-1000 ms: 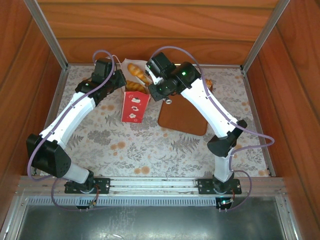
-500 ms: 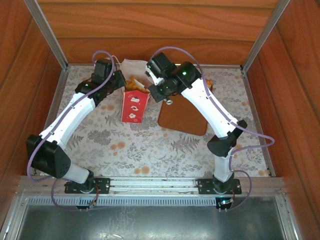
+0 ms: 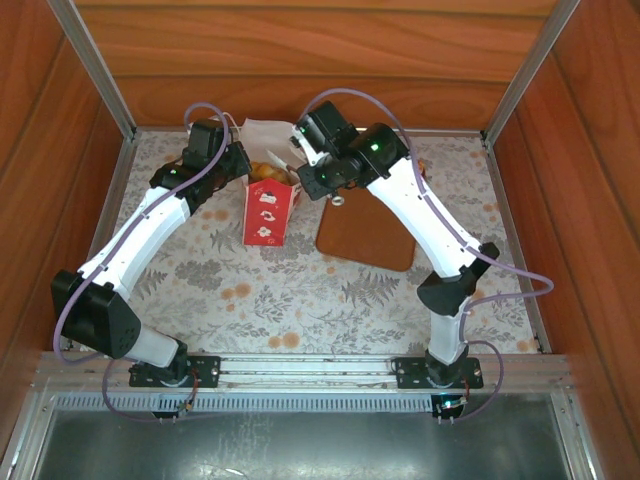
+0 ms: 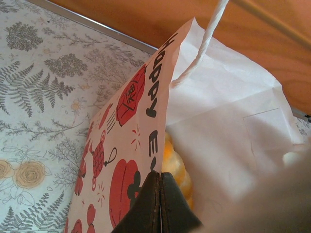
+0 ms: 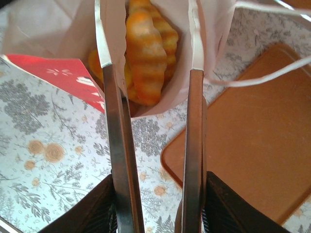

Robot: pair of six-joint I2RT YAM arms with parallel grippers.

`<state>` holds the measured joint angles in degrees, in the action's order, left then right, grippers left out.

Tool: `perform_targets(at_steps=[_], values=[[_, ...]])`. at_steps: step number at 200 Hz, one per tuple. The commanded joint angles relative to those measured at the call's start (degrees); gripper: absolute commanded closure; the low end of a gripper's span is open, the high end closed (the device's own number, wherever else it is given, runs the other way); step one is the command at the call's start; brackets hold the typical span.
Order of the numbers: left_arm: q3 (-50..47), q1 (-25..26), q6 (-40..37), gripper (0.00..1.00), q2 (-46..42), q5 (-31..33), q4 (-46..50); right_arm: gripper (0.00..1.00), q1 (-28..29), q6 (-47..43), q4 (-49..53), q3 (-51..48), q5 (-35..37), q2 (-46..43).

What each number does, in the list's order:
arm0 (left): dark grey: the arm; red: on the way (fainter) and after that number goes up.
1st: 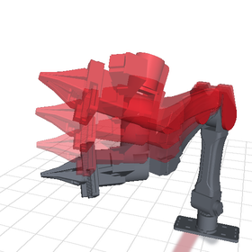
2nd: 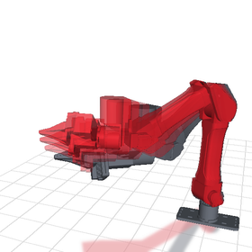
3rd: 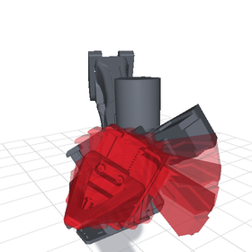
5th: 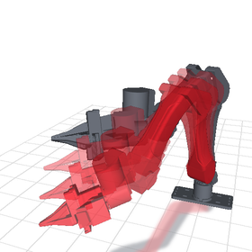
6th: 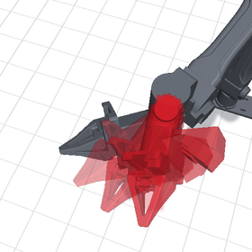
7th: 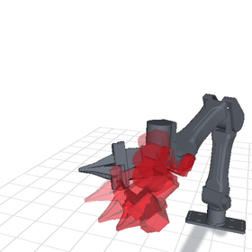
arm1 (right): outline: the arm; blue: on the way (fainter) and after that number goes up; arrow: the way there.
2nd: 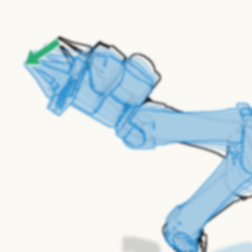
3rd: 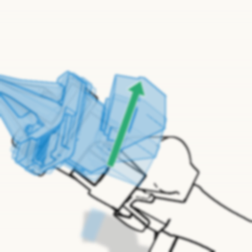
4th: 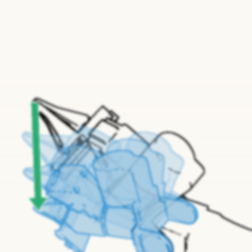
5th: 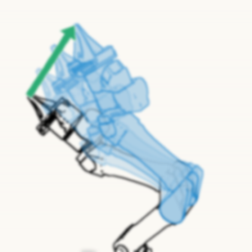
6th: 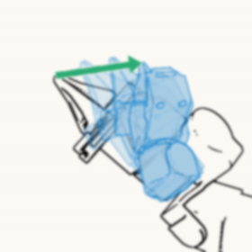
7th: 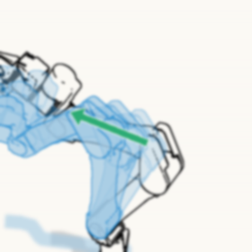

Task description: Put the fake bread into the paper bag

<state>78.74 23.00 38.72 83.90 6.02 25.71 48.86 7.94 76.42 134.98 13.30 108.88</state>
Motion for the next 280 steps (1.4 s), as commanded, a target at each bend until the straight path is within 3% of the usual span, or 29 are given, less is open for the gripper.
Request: perform_targets(at_steps=[1,61,108,146,210,243,280], values=[[-0.52,0.26,-0.93,0.98,-0.89,0.96,-0.31,0.54,0.58,-1.13,-4.02,0.76,-0.97,-5.16],[-1.20,0.11,-1.06,0.98,-0.93,2.31,-0.35,0.57,0.45,-3.42,-7.33,0.57,4.50,-11.07],[-1.99,-0.05,-0.93,0.81,-1.66,3.94,-0.37,0.57,-2.53,-5.57,-9.62,-5.99,10.68,-18.70],[-2.54,-0.59,-0.41,0.67,-2.91,4.43,-0.33,0.57,-10.55,-6.72,-9.44,-15.41,12.77,-25.00],[-2.63,-1.28,-2.08,0.35,-6.80,5.29,-0.39,0.58,-23.90,-10.42,-14.93,-38.39,11.85,-31.88],[-3.32,-1.30,-3.68,0.27,-9.21,6.70,-0.33,0.60,-30.96,-12.84,-19.40,-47.59,7.45,-30.69],[-4.54,-1.39,-5.22,0.24,-11.84,8.77,-0.35,0.61,-36.87,-17.34,-20.63,-49.27,7.29,-24.78]])
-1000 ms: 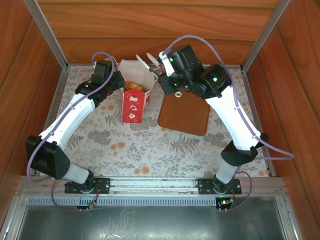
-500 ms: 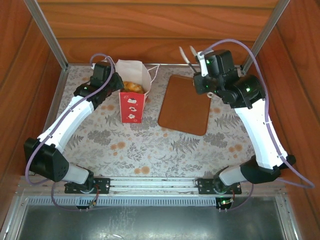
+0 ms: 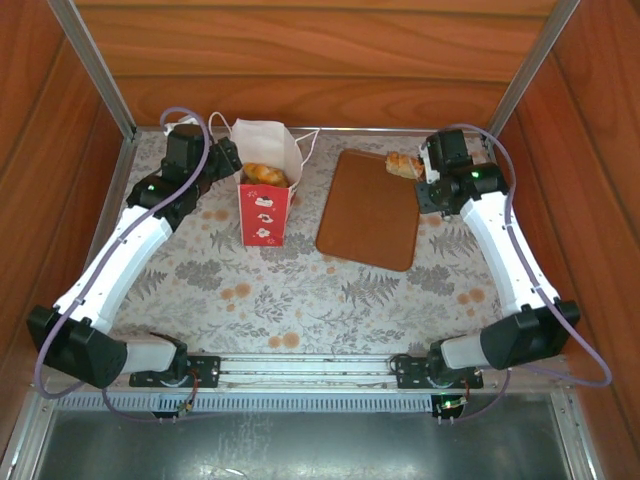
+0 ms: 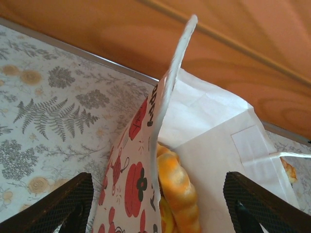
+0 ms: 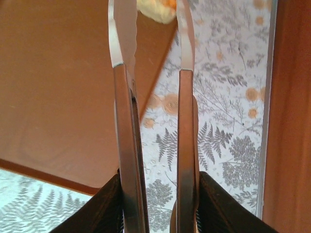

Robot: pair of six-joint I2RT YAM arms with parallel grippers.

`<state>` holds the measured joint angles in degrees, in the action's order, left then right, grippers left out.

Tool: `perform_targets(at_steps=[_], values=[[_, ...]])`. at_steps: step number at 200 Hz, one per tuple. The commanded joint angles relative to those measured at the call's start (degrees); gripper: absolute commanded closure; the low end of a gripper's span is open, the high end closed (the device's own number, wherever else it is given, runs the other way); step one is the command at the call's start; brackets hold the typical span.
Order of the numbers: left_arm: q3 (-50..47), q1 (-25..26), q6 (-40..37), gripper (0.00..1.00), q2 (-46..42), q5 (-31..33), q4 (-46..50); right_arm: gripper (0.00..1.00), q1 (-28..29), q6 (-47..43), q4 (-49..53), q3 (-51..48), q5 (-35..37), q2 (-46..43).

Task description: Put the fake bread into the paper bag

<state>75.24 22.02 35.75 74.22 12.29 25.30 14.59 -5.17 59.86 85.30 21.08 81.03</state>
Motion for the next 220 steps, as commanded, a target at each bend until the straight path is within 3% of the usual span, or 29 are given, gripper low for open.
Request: perform_targets(at_steps=[1,51,79,121,178,220], values=[[-1.10,-0.40,-2.30,0.24,-2.20,2.57,0.08,0.61,-2.66,-4.32,-4.06,0.45,-0.46,3.25],[-3.45,-1.00,-3.13,0.24,-5.66,4.70,0.08,0.60,-6.15,-14.23,-3.55,4.00,-0.99,12.62],[-4.30,-1.12,-3.85,0.24,-6.97,4.87,0.06,0.61,-6.95,-19.55,-3.61,6.81,2.38,18.37],[-4.36,-1.22,-5.50,0.18,-7.18,3.17,0.10,0.60,-7.84,-27.41,-5.82,9.86,3.60,22.61],[-3.88,-1.71,-6.30,0.16,-6.42,3.79,0.07,0.56,-8.12,-33.11,-3.85,17.70,10.56,31.00],[-3.22,-2.50,-6.43,0.16,-5.26,3.46,0.06,0.52,-8.09,-35.04,-4.74,19.27,8.30,32.08]])
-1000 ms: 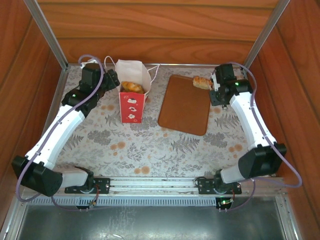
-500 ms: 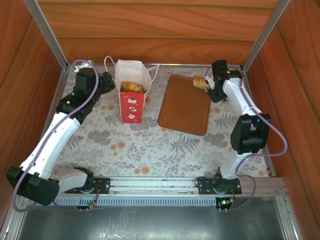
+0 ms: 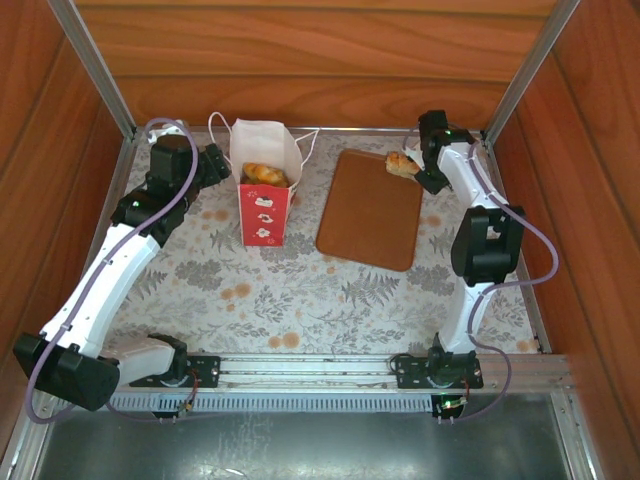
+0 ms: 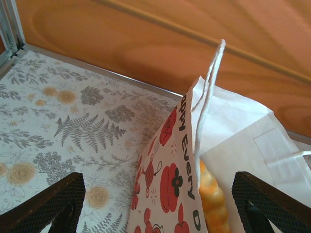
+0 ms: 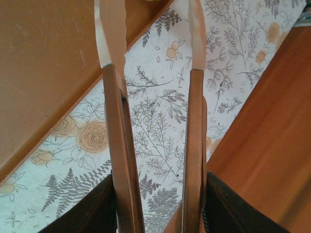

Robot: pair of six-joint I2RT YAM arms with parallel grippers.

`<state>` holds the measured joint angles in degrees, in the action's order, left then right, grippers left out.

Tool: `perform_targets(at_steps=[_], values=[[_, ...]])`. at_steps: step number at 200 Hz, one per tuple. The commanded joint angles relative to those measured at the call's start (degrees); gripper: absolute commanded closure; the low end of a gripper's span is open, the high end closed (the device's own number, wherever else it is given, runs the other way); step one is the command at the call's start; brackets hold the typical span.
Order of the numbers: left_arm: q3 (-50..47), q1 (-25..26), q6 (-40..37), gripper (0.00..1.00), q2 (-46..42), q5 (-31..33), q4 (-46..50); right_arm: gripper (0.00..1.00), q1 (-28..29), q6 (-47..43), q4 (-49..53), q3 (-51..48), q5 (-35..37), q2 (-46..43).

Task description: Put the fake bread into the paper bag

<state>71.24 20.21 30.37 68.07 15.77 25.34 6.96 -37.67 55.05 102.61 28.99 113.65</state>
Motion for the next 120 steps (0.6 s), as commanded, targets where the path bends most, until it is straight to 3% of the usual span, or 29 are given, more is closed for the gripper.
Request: perform_targets(at_steps=[1,72,120], values=[[0.81,-0.69,-1.08,0.16,0.95,-0.03,0.04,0.51,-0.51,-2.56,0.07,1.97,0.29,-0.53],[1.88,-1.73,-1.30,0.16,2.67,-1.13,0.04,0.46,-0.61,-5.30,-4.66,-0.82,0.78,-2.37],[2.58,-2.80,-1.34,0.16,3.60,-3.59,0.08,0.44,-0.87,-4.91,-4.97,-0.30,-2.54,-0.55]])
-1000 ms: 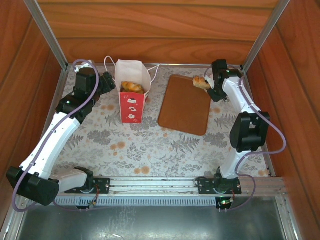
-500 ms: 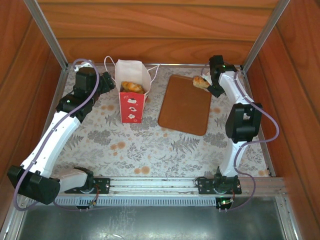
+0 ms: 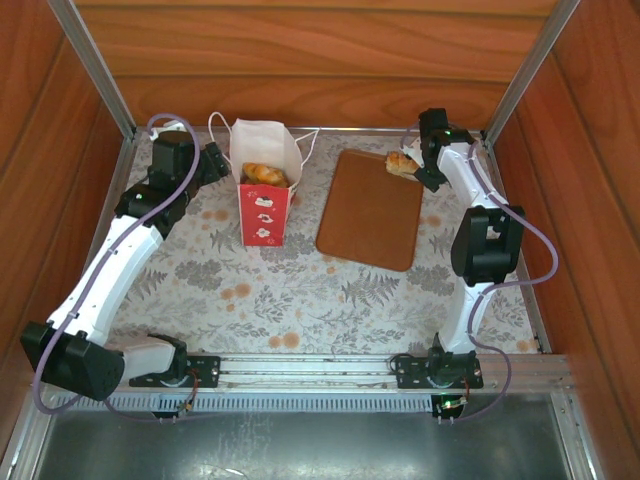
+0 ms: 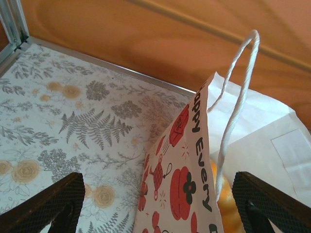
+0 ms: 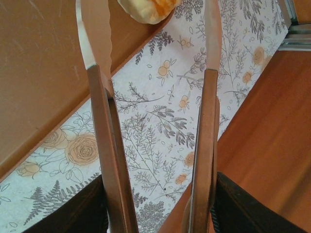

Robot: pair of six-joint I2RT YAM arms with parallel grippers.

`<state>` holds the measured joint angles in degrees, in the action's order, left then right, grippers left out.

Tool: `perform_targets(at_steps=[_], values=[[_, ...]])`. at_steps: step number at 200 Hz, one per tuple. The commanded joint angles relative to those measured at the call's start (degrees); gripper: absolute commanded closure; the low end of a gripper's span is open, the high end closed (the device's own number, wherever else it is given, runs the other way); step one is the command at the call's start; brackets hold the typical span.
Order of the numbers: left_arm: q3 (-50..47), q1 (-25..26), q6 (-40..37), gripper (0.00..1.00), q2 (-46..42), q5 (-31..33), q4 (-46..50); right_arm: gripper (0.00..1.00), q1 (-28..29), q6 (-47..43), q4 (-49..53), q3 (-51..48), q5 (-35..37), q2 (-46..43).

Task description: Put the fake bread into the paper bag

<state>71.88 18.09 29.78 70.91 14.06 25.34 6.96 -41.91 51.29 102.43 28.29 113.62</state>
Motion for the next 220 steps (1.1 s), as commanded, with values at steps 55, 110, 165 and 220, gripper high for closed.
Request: perform_targets(at_steps=[55,110,165,220], values=[[1.08,-0.68,-0.34,0.16,0.80,-1.33,0.06,0.43,-2.14,0.05,-2.24,1.66,-4.30,1.60],[0.91,-0.85,-0.34,0.16,1.36,-1.13,0.06,0.41,-3.37,-0.10,-2.75,1.02,-8.90,1.72],[1.00,-1.07,-0.60,0.16,1.86,-1.74,0.06,0.41,-4.31,0.07,-3.81,1.28,-10.48,3.66],[0.72,-1.39,-0.66,0.16,1.27,-2.02,0.06,0.41,-4.46,-0.01,-4.18,1.89,-11.92,5.51]])
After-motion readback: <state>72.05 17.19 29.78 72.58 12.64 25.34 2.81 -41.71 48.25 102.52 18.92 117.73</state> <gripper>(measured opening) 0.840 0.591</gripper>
